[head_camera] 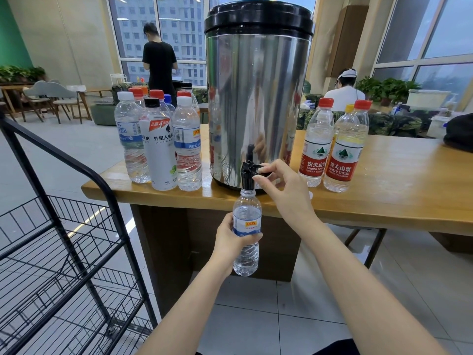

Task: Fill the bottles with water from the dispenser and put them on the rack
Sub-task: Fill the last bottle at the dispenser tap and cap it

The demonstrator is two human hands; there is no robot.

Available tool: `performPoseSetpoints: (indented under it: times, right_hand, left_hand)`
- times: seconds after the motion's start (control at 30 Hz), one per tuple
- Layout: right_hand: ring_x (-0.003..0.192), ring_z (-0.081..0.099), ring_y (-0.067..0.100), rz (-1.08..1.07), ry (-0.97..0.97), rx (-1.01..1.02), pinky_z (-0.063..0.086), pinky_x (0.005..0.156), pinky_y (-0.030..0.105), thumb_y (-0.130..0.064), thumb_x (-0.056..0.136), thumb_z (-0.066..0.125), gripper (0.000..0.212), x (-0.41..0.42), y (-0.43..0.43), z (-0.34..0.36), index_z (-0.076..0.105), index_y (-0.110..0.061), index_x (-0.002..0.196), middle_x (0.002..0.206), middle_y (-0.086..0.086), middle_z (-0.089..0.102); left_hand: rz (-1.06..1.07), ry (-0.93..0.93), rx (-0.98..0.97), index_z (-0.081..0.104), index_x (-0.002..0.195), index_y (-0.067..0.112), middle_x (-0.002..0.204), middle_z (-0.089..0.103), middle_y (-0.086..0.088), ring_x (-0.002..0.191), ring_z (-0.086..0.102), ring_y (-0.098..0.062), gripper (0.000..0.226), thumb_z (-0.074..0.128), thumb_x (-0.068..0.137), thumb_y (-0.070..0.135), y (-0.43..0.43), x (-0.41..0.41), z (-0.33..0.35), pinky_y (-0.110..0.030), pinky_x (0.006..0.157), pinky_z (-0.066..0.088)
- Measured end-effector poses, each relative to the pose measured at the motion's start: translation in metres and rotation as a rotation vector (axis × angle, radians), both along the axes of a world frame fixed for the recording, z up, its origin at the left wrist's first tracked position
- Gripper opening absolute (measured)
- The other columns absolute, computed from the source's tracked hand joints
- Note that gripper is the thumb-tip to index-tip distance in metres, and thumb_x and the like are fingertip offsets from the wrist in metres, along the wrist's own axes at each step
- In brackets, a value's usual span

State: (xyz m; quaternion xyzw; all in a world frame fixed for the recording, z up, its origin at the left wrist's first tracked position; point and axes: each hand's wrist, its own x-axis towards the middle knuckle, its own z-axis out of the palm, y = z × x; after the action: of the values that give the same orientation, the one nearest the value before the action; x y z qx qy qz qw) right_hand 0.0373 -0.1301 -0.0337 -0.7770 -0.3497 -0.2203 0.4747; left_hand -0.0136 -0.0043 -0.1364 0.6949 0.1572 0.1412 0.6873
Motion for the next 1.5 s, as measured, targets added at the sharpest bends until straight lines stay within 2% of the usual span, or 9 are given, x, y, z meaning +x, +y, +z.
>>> performPoseSetpoints:
  times: [0.23, 0.43, 0.6, 0.7, 0.87, 0.97, 1.03, 1.4, 1.5]
  right_hand:
    - [0.094, 0.057, 0.011, 0.011, 0.019, -0.084, 0.051, 0.081, 0.042, -0.039, 0.091, 0.062, 0.019, -0.004, -0.008, 0.006, 0.063, -0.025, 0.105, 0.099, -0.011, 0.064]
    - [0.113, 0.050, 0.008, -0.048, -0.085, -0.180, 0.047, 0.095, 0.039, -0.036, 0.093, 0.060, 0.030, -0.010, -0.015, 0.012, 0.064, -0.027, 0.121, 0.124, -0.011, 0.063]
    - [0.109, 0.051, 0.007, -0.049, -0.096, -0.196, 0.046, 0.089, 0.031, -0.036, 0.092, 0.060, 0.044, -0.013, -0.020, 0.015, 0.054, -0.030, 0.135, 0.126, -0.011, 0.061]
    - [0.105, 0.048, 0.005, -0.070, -0.120, -0.210, 0.045, 0.085, 0.028, -0.037, 0.092, 0.061, 0.043, -0.012, -0.022, 0.018, 0.056, -0.029, 0.133, 0.119, -0.010, 0.064]
    - [0.101, 0.043, 0.002, -0.087, -0.194, -0.257, 0.037, 0.080, 0.023, -0.035, 0.091, 0.061, 0.039, -0.014, -0.023, 0.021, 0.060, -0.026, 0.129, 0.116, -0.010, 0.065]
    - [0.109, 0.048, 0.007, -0.095, -0.235, -0.279, 0.040, 0.083, 0.023, -0.032, 0.091, 0.062, 0.037, -0.015, -0.022, 0.022, 0.062, -0.025, 0.128, 0.119, -0.009, 0.065]
    - [0.110, 0.050, 0.010, -0.102, -0.283, -0.300, 0.042, 0.082, 0.024, -0.030, 0.091, 0.064, 0.036, -0.015, -0.020, 0.022, 0.063, -0.023, 0.126, 0.119, -0.007, 0.066]
    - [0.096, 0.061, 0.019, -0.122, -0.551, -0.370, 0.053, 0.072, 0.032, -0.023, 0.086, 0.066, 0.025, -0.006, -0.016, 0.024, 0.073, -0.015, 0.109, 0.107, 0.000, 0.072]
    - [0.093, 0.062, 0.020, -0.122, -0.599, -0.367, 0.054, 0.069, 0.034, -0.020, 0.085, 0.069, 0.023, -0.002, -0.016, 0.024, 0.074, -0.014, 0.106, 0.105, 0.001, 0.072]
  left_hand:
    - [0.001, -0.004, 0.003, 0.053, 0.128, 0.022, 0.124, 0.063, 0.003, 0.116, 0.058, -0.014, 0.066, 0.084, 0.072, 0.006, 0.000, -0.001, 0.001, -0.027, 0.089, 0.049]
    - [0.007, -0.015, 0.004, 0.055, 0.121, 0.025, 0.118, 0.064, 0.005, 0.112, 0.060, -0.012, 0.062, 0.085, 0.070, 0.006, 0.000, -0.002, 0.001, -0.018, 0.078, 0.049]
    - [0.010, -0.003, 0.015, 0.054, 0.125, 0.021, 0.120, 0.064, 0.003, 0.111, 0.060, -0.013, 0.065, 0.086, 0.070, 0.007, -0.001, -0.002, 0.001, -0.020, 0.080, 0.050]
    - [0.014, 0.000, 0.016, 0.054, 0.127, 0.021, 0.121, 0.064, 0.002, 0.112, 0.060, -0.014, 0.066, 0.085, 0.070, 0.006, -0.001, -0.002, 0.001, -0.024, 0.085, 0.050]
    - [0.017, 0.000, 0.018, 0.053, 0.126, 0.022, 0.122, 0.063, 0.002, 0.112, 0.059, -0.014, 0.066, 0.085, 0.071, 0.006, -0.002, -0.001, 0.001, -0.021, 0.081, 0.049]
    - [0.016, -0.004, 0.019, 0.054, 0.125, 0.022, 0.120, 0.063, 0.003, 0.110, 0.060, -0.013, 0.065, 0.085, 0.071, 0.007, -0.003, -0.001, 0.001, -0.016, 0.073, 0.049]
    - [0.020, -0.006, 0.022, 0.054, 0.126, 0.022, 0.121, 0.064, 0.002, 0.112, 0.060, -0.015, 0.066, 0.086, 0.070, 0.008, -0.002, -0.001, 0.000, -0.017, 0.074, 0.049]
    - [0.023, 0.011, 0.028, 0.053, 0.127, 0.021, 0.122, 0.063, 0.002, 0.113, 0.060, -0.015, 0.068, 0.086, 0.070, 0.008, -0.001, 0.001, -0.002, -0.027, 0.087, 0.050]
    - [0.024, 0.000, 0.027, 0.054, 0.126, 0.021, 0.121, 0.063, 0.002, 0.111, 0.060, -0.014, 0.067, 0.086, 0.070, 0.008, -0.001, 0.000, -0.001, -0.021, 0.081, 0.050]
